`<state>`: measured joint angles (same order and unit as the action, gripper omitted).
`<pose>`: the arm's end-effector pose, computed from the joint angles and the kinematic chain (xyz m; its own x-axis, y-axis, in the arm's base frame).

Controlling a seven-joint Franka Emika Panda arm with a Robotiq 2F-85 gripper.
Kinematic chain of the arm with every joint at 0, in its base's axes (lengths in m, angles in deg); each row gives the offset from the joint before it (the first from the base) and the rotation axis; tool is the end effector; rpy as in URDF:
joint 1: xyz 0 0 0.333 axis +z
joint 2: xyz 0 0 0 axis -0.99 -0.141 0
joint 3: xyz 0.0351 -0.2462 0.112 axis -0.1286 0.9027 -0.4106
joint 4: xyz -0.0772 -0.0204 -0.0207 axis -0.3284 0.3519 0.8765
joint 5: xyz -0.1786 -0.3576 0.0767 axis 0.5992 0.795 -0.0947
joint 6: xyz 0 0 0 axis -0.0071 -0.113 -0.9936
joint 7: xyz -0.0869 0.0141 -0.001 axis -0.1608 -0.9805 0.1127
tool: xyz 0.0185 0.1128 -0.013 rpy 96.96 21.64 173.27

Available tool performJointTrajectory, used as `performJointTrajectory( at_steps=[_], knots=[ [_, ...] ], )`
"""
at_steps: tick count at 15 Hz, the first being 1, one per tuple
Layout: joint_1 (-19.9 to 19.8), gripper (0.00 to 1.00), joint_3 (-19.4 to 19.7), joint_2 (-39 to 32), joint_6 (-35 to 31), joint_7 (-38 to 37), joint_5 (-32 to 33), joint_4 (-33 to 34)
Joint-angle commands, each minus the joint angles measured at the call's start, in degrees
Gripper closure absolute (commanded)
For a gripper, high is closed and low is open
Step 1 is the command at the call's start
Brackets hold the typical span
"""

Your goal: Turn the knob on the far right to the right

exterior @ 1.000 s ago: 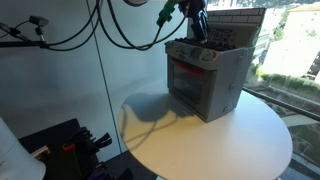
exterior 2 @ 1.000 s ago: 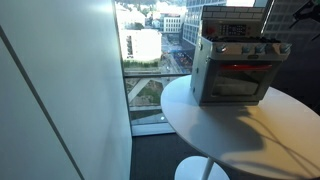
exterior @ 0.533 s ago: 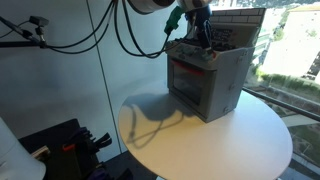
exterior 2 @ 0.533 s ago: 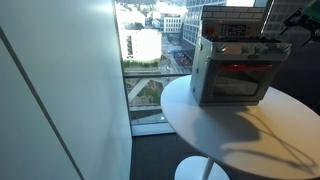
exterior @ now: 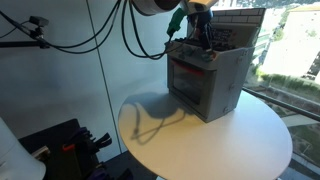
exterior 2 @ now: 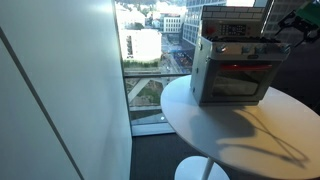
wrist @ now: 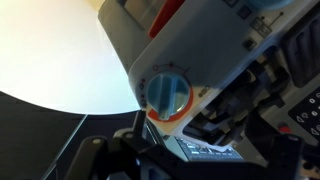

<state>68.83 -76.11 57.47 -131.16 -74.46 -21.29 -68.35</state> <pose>0.6246 -0.1191 0.3936 0.3601 -0.8534 0.3768 -0.7473 -0.5057 -0.4312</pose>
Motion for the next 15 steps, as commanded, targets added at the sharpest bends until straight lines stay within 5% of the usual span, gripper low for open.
performJointTrajectory(
  at_steps=[1,11,12,15],
  knots=[
    [4.66,0.00,4.10,-1.44,-0.44,1.81,-3.90,2.11],
    [8.32,0.02,7.29,-2.49,-1.02,3.68,-7.28,2.74],
    [8.37,0.21,7.39,-2.53,-1.00,3.68,-7.34,2.76],
    [8.44,0.36,7.69,-2.53,-0.99,3.62,-7.41,2.80]
  ],
)
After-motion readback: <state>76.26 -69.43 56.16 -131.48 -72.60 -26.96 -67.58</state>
